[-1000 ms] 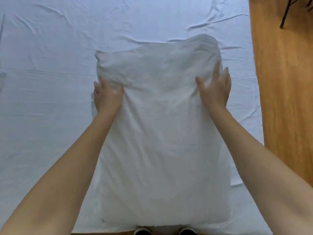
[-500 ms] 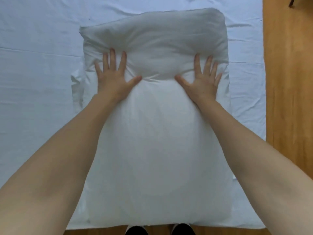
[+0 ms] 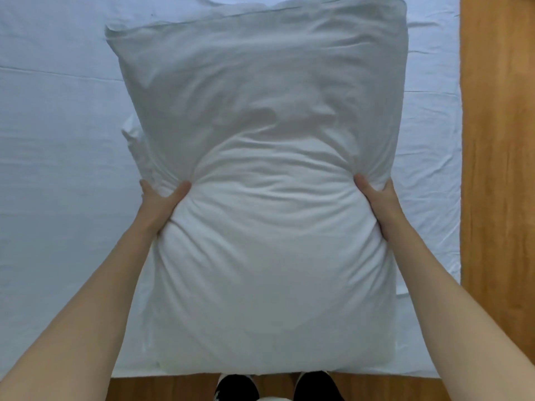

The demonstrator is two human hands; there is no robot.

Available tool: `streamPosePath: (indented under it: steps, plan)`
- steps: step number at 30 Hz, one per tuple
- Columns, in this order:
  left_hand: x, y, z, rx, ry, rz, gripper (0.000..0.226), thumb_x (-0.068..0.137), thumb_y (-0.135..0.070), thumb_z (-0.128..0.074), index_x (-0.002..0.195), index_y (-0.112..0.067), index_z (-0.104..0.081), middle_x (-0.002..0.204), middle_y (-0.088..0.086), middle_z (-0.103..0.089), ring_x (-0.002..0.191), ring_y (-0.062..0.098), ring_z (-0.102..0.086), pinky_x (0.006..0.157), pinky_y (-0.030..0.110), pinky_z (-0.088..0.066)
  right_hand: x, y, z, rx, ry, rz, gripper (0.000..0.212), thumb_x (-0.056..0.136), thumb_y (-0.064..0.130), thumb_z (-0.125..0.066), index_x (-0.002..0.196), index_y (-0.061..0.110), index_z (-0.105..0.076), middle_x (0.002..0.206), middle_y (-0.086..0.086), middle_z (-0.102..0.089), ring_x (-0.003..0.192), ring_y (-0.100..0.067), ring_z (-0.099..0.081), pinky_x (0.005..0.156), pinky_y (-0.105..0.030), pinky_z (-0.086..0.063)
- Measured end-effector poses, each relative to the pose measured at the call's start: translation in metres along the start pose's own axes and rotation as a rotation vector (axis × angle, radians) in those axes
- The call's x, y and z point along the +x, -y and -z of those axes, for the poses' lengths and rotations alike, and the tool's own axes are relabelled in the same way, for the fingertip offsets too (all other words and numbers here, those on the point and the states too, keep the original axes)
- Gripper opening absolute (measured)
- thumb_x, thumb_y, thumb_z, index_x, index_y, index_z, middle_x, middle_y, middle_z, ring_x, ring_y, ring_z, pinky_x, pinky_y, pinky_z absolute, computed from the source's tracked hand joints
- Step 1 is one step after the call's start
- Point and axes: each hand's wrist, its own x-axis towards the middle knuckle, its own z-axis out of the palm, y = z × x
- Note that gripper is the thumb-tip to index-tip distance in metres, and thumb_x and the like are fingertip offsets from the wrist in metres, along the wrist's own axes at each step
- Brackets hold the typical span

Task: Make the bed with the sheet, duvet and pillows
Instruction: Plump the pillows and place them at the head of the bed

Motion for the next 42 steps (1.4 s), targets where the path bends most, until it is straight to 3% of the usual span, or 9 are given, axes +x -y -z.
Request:
streamPosePath:
  steps: [10, 14, 18, 20, 27, 30, 35, 38, 42]
  plan:
    - [0.054, 0.017, -0.036, 0.004, -0.045, 0.106, 0.141, 0.042, -0.091, -0.057, 0.15, -0.022, 0.001, 0.155, 0.015, -0.02, 0.141, 0.034, -0.024, 0.114, 0.055, -0.019, 0.047, -0.02, -0.031, -0.055, 0.123, -0.005, 0.093, 0.064, 0.065, -0.071, 0.142, 0.025, -0.039, 0.135, 0.01, -0.052, 0.118, -0.007, -0.053, 0.096, -0.023, -0.041]
    - [0.072, 0.017, -0.048, -0.069, -0.034, 0.065, 0.126, 0.051, -0.08, -0.062, 0.148, -0.019, -0.008, 0.152, 0.013, -0.027, 0.137, 0.031, -0.032, 0.113, 0.045, -0.025, 0.074, -0.029, -0.044, -0.17, 0.109, 0.0, 0.089, 0.064, 0.067, -0.068, 0.139, 0.025, -0.044, 0.133, 0.009, -0.055, 0.118, -0.007, -0.054, 0.093, -0.023, -0.042]
    - [0.076, 0.015, -0.048, -0.077, 0.001, 0.07, 0.129, 0.052, -0.08, -0.062, 0.15, -0.017, -0.007, 0.15, 0.01, -0.035, 0.133, 0.03, -0.039, 0.111, 0.045, -0.031, 0.087, -0.033, -0.054, -0.23, 0.107, 0.013, 0.066, 0.077, 0.057, -0.062, 0.129, 0.018, -0.052, 0.115, 0.009, -0.061, 0.098, -0.001, -0.058, 0.074, -0.01, -0.041]
    - [0.075, 0.014, -0.046, -0.08, -0.005, 0.058, 0.13, 0.046, -0.083, -0.059, 0.15, -0.018, -0.014, 0.149, 0.009, -0.038, 0.132, 0.029, -0.041, 0.11, 0.044, -0.032, 0.089, -0.033, -0.054, -0.228, 0.127, 0.006, 0.055, 0.081, 0.051, -0.061, 0.124, 0.016, -0.055, 0.105, 0.01, -0.063, 0.085, 0.005, -0.056, 0.071, -0.015, -0.042]
    - [0.066, 0.019, -0.048, -0.11, 0.043, 0.07, 0.086, 0.079, -0.066, -0.059, 0.141, -0.01, -0.042, 0.14, 0.009, -0.05, 0.122, 0.025, -0.05, 0.095, 0.027, -0.036, 0.073, -0.029, -0.046, -0.191, 0.101, -0.065, 0.067, 0.082, 0.061, -0.06, 0.131, 0.015, -0.053, 0.12, 0.002, -0.059, 0.104, -0.014, -0.056, 0.083, -0.025, -0.04]
    - [0.036, 0.022, -0.048, -0.06, -0.001, 0.064, 0.086, 0.082, -0.067, -0.054, 0.143, -0.008, -0.038, 0.144, 0.012, -0.044, 0.126, 0.028, -0.046, 0.091, 0.029, -0.034, 0.044, -0.017, -0.036, -0.109, 0.112, -0.144, 0.076, 0.082, 0.065, -0.057, 0.132, 0.008, -0.051, 0.118, -0.003, -0.058, 0.092, -0.014, -0.055, 0.07, -0.021, -0.041]
    - [-0.042, 0.014, -0.038, -0.005, -0.074, 0.328, 0.081, 0.089, -0.061, -0.05, 0.143, -0.003, -0.032, 0.148, 0.016, -0.036, 0.133, 0.032, -0.039, 0.099, 0.038, -0.033, -0.045, -0.009, -0.017, -0.053, 0.142, -0.149, 0.077, 0.084, 0.068, -0.051, 0.131, 0.007, -0.052, 0.117, -0.003, -0.058, 0.091, -0.013, -0.057, 0.075, -0.024, -0.041]
    - [-0.119, 0.055, -0.014, -0.12, -0.064, 0.283, 0.081, 0.087, -0.063, -0.05, 0.139, -0.002, -0.039, 0.14, 0.019, -0.045, 0.125, 0.035, -0.047, 0.083, 0.036, -0.035, -0.122, -0.016, 0.002, -0.015, 0.215, -0.192, 0.075, 0.08, 0.068, -0.056, 0.129, 0.011, -0.054, 0.116, -0.003, -0.062, 0.087, -0.013, -0.061, 0.074, -0.027, -0.045]
    - [-0.232, 0.125, 0.019, -0.174, -0.051, 0.296, 0.086, 0.083, -0.067, -0.051, 0.137, 0.0, -0.041, 0.136, 0.02, -0.049, 0.118, 0.034, -0.052, 0.082, 0.035, -0.036, -0.226, -0.045, 0.02, 0.013, 0.279, -0.248, 0.057, 0.084, 0.062, -0.055, 0.12, 0.018, -0.056, 0.099, 0.004, -0.064, 0.084, -0.009, -0.06, 0.066, -0.024, -0.044]
